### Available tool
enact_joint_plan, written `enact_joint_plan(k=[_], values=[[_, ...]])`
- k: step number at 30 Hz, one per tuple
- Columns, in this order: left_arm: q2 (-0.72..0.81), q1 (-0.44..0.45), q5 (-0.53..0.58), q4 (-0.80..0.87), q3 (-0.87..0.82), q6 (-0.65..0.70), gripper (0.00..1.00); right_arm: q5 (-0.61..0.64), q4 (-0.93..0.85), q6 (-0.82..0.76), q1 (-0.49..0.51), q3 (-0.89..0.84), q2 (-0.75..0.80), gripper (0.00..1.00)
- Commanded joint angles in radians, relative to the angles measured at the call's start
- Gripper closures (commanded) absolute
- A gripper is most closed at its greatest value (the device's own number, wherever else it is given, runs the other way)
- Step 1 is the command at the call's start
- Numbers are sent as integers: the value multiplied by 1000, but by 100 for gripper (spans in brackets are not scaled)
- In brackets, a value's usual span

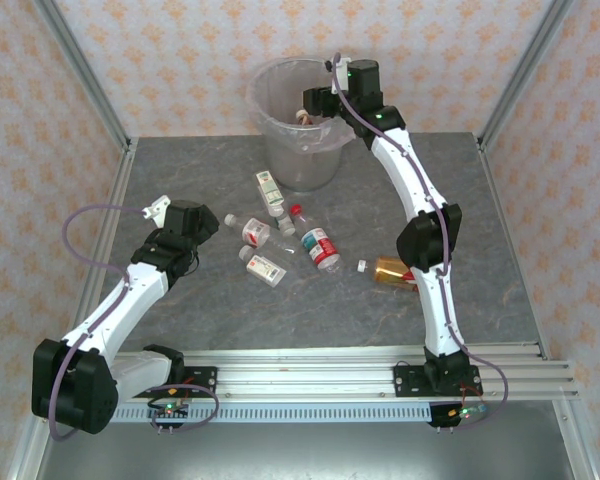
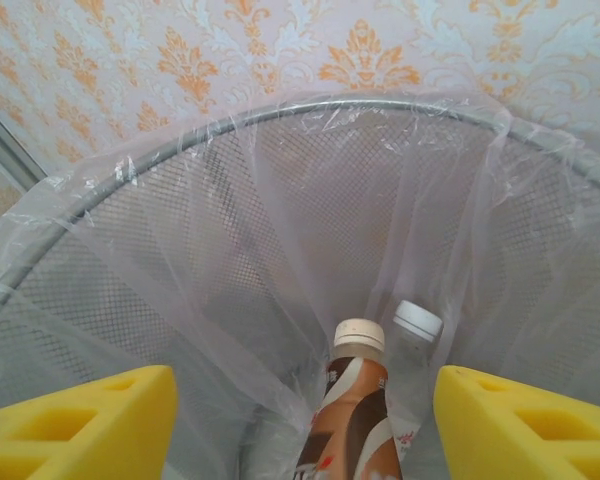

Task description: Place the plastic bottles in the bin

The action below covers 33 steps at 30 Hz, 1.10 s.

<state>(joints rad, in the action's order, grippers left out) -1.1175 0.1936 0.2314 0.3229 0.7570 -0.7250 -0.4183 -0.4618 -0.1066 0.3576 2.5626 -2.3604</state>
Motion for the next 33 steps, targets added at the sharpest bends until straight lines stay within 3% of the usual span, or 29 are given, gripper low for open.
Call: enact_joint_plan(k=[1, 20, 33], values=[[-4, -9, 3, 24, 11, 15, 0, 21, -33, -16, 6, 44, 3, 31], [-36, -9, -19, -9, 3, 7, 0, 48, -264, -185, 14, 42, 117, 26], [-65, -9, -42, -16, 14, 14, 0, 60, -297, -144, 14, 28, 176, 17]])
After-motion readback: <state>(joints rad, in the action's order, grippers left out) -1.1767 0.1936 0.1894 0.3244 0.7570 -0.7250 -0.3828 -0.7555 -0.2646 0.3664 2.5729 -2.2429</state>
